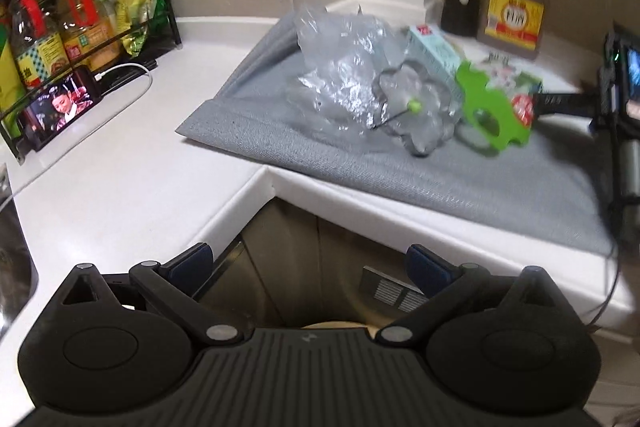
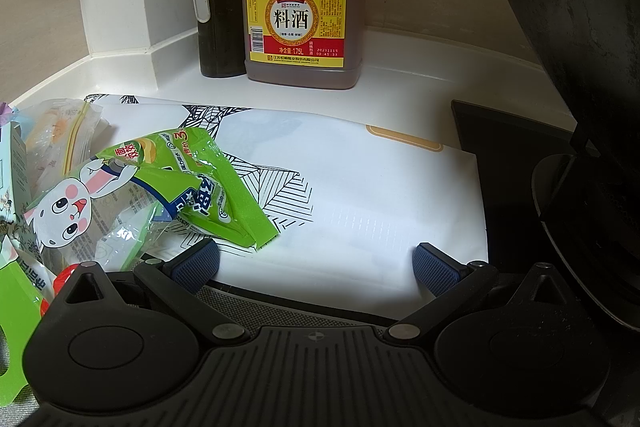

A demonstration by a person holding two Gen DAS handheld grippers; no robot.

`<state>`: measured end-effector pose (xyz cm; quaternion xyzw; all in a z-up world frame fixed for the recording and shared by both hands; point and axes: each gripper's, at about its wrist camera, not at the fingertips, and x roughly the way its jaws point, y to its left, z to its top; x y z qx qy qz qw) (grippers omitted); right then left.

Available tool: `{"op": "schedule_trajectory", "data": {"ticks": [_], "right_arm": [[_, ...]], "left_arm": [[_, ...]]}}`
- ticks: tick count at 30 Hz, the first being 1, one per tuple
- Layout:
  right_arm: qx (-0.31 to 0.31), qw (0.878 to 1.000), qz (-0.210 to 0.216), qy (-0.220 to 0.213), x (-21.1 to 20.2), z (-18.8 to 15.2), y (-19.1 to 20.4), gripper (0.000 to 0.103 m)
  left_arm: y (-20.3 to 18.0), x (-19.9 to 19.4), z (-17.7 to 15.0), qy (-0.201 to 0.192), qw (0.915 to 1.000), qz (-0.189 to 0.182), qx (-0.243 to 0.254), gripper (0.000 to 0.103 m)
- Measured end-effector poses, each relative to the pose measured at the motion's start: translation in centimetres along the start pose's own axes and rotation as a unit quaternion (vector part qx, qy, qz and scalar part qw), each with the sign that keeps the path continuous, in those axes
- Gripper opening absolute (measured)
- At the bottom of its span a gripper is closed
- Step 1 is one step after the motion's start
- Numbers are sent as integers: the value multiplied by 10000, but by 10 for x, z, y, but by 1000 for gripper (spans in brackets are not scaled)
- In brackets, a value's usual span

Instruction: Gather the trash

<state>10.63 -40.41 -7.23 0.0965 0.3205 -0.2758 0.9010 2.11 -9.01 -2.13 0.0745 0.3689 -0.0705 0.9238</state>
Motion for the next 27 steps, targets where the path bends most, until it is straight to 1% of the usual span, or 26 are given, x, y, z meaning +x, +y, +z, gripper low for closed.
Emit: {"op": "schedule_trajectory", "data": {"ticks": [1,3,5,9,12,14,16,17,20,21,24,25,27], "right_arm": [[0,10000,0,0,0,0,0,103],[-8,10000,-6,-3,0,0,0,103],[-2,10000,-1,-1,0,0,0,103],[9,10000,22,3,-1,4,1,103],[10,10000,-82,1,-3,9,4,103],[-2,10000,-33,3,-14,3,7,103],[-12,9999,161,-7,-38,-5,11,103],[-82,9994,337,-77,-56,-10,13,103],[-350,9929,823,-778,-130,-32,18,103],[-456,9894,941,-1006,-153,-40,18,103],[-919,9718,1253,-1773,-222,-69,18,103],[-1093,9653,1327,-1968,-240,-79,18,103],[-1390,9558,1414,-2169,-270,-96,18,103]], "left_arm": [[23,-2,-5,-12,9999,-105,73,103],[51,-11,-15,-34,9995,-219,205,103],[59,-23,-23,-32,9993,-216,297,103],[69,-51,-34,-105,9983,-68,561,103],[74,-71,-44,-231,9984,-56,516,103],[76,-79,-46,-275,9986,-7,452,103],[79,-85,-50,-315,9987,20,409,103],[79,-87,-52,-325,9987,36,397,103],[81,-90,-56,-302,9990,88,332,103],[82,-91,-57,-286,9991,70,308,103],[83,-95,-61,-273,9993,0,252,103],[83,-98,-63,-285,9993,-12,243,103],[82,-103,-67,-341,9991,-59,252,103]]}}
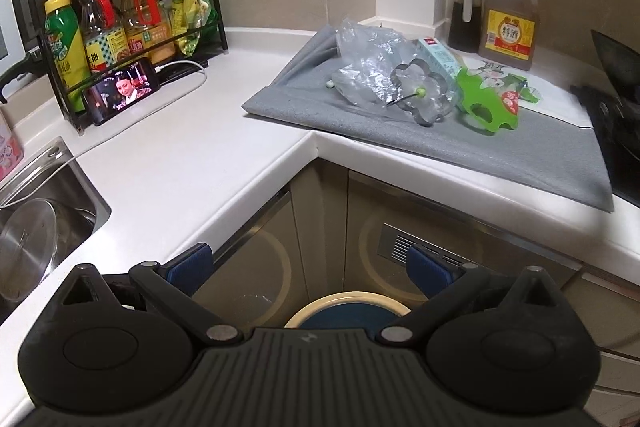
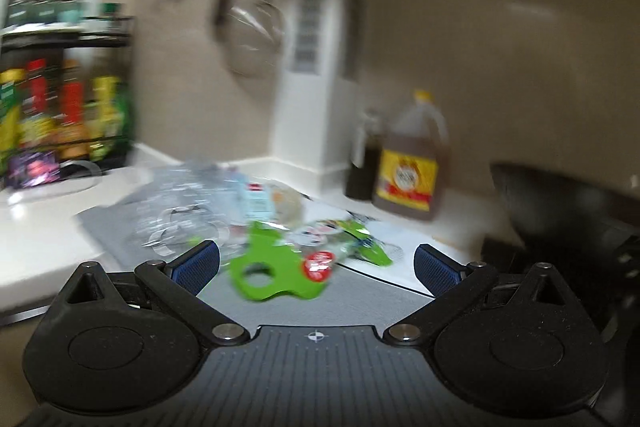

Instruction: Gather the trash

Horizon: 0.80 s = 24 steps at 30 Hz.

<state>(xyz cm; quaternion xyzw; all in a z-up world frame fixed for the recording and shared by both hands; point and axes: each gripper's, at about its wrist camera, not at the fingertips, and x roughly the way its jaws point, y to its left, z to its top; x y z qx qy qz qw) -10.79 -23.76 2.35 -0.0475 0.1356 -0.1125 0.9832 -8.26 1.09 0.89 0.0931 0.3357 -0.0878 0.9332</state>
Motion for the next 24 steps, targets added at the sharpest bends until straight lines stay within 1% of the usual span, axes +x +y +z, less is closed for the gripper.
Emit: {"op": "schedule_trajectory", "data": {"ticks": [2,4,7,8,11,13,15,19,21,23,24], "right_arm": [[-102,9999,82,-72,-25,-4,7,103],[-60,9997,220,-17,-46,-4,12,103],[117,9991,381,114,-62,-1,10,103],[192,9990,396,85,-69,4,8,103],[314,9980,474,-282,-92,25,-1,103],[321,9959,497,-680,-109,45,-10,103],[301,9937,452,-978,-121,65,-21,103],[689,9881,626,-1225,-137,102,-51,103],[932,9826,786,-1401,-151,121,-68,103],[1124,9756,869,-1677,-164,132,-84,103],[1171,9741,844,-1740,-165,135,-88,103]], "left_arm": [[-2,-5,-4,-47,9999,-89,39,103],[-3,-9,-7,-73,9998,-138,130,103],[-5,-11,-10,-85,9997,-123,167,103],[-5,-12,-11,-93,9998,-117,161,103],[-3,-14,-12,-113,9998,-89,139,103],[-1,-14,-13,-86,9999,-80,99,103],[2,-14,-12,-76,9999,-96,50,103],[7,-15,-11,-106,9999,-48,31,103],[8,-16,-10,-135,9999,-5,37,103],[9,-16,-8,-175,9998,-7,18,103],[9,-17,-8,-189,9998,-20,-5,103]]}}
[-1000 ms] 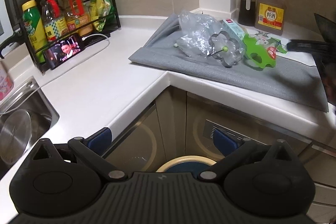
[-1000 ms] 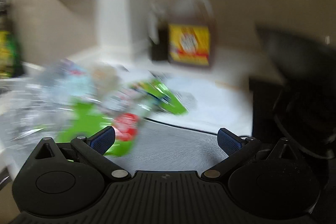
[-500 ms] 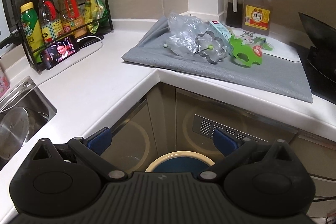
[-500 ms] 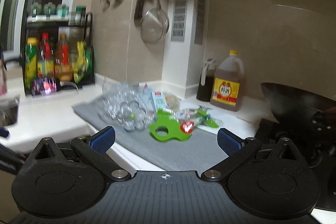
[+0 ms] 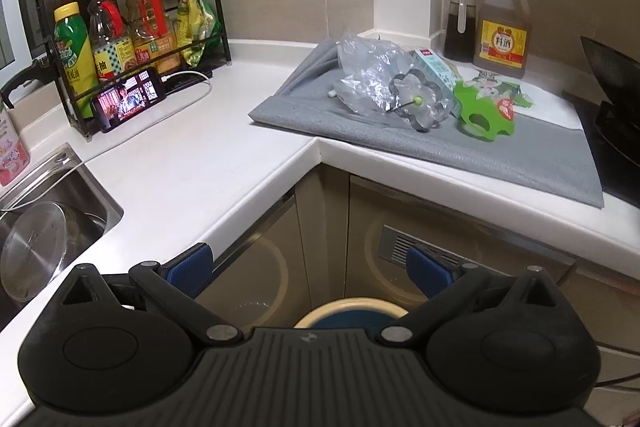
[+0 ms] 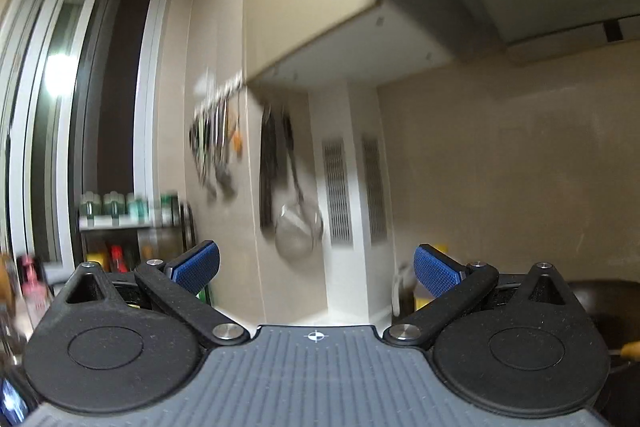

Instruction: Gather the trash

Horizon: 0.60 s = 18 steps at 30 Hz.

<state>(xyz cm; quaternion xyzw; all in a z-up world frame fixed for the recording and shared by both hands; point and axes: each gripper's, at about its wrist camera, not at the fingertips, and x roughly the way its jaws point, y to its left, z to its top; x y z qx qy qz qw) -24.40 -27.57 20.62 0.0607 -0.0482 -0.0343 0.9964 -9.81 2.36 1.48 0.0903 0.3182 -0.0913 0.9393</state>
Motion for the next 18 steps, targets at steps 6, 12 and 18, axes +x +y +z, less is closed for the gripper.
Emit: {"op": "schedule_trajectory", "data": {"ticks": [6,12,18], "right_arm": [[258,9960,-101,848,25,-54,-9,103],[111,9924,-339,1181,42,-109,4,103],[63,9995,-63,294,26,-104,5,103]], "left_arm": [[-1,1,0,23,10000,29,66,103],[2,9,1,131,9998,116,101,103],[8,17,2,244,9996,161,11,103]]}}
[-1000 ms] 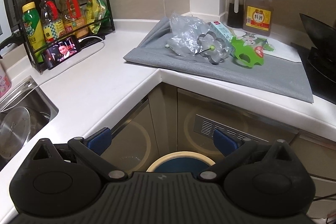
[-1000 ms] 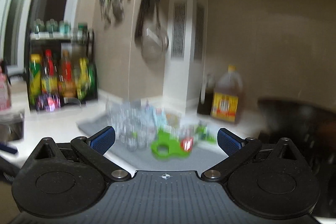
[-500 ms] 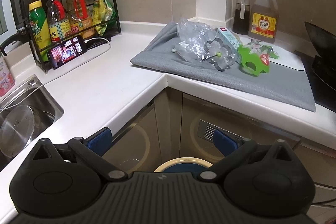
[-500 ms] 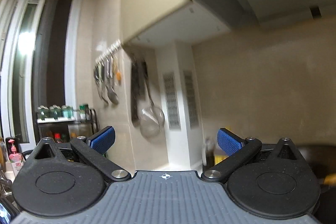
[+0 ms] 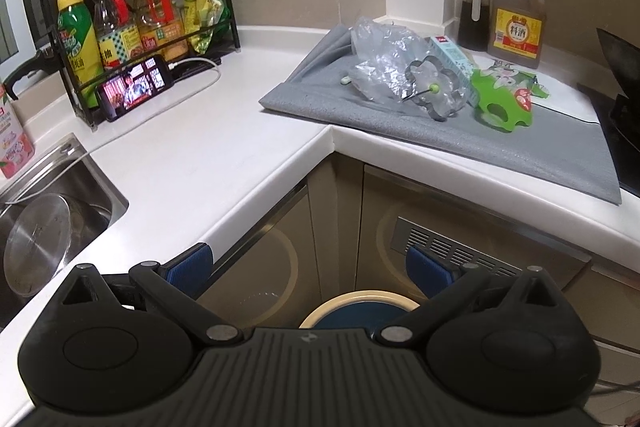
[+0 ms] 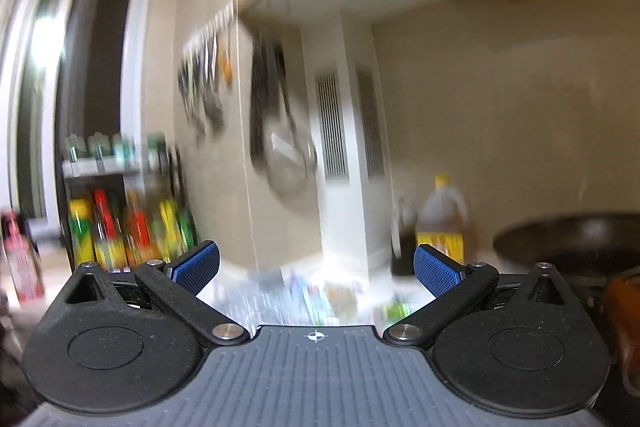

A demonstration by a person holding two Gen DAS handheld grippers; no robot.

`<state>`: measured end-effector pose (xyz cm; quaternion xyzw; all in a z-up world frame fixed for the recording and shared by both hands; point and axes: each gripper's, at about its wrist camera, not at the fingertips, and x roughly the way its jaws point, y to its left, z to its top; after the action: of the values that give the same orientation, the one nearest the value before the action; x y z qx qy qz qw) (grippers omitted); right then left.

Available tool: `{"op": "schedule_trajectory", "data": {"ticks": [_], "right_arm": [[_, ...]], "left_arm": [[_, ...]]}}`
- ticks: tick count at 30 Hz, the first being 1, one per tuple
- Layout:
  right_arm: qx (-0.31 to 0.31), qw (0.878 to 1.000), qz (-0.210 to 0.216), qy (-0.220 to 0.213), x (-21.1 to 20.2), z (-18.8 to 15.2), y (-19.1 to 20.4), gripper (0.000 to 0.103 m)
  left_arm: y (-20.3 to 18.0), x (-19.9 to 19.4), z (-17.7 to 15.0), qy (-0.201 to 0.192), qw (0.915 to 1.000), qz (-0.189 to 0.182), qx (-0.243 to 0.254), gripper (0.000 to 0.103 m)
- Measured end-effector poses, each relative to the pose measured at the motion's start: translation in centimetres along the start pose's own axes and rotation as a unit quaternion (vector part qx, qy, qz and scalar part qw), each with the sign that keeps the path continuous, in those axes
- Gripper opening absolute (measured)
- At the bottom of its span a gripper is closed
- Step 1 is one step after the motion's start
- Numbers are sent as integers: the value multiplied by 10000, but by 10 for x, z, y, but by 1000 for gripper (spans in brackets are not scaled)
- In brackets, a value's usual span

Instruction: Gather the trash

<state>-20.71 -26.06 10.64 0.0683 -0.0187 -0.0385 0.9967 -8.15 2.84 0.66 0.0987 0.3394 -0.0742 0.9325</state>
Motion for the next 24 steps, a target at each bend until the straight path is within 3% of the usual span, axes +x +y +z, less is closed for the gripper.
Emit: {"op": "schedule_trajectory", "data": {"ticks": [2,4,6,8,12,16,19,21,24], "right_arm": [[298,9985,231,-409,-8,1,-6,103],[739,9946,670,-282,-1,-3,-16,103],[928,9877,1044,704,22,-15,-20,103],[613,9820,927,1526,42,-32,-17,103],[-135,9924,323,1184,43,-44,-19,103],[-753,9922,154,978,39,-18,-32,103],[-1515,9869,-80,552,32,2,-38,103],[-1429,9887,-111,445,28,5,-40,103],[-522,9958,85,752,26,-11,-41,103]], "left_arm": [[1,2,1,22,10000,47,5,103],[0,3,2,29,10000,53,24,103],[-1,4,3,31,10000,47,56,103],[-2,4,2,25,9999,60,90,103],[-4,3,2,26,9997,90,210,103],[-4,2,7,-69,9989,217,402,103],[-5,2,11,-103,9993,192,318,103],[-7,2,12,-103,9997,85,211,103],[-10,3,9,-33,9998,-70,160,103]]}}
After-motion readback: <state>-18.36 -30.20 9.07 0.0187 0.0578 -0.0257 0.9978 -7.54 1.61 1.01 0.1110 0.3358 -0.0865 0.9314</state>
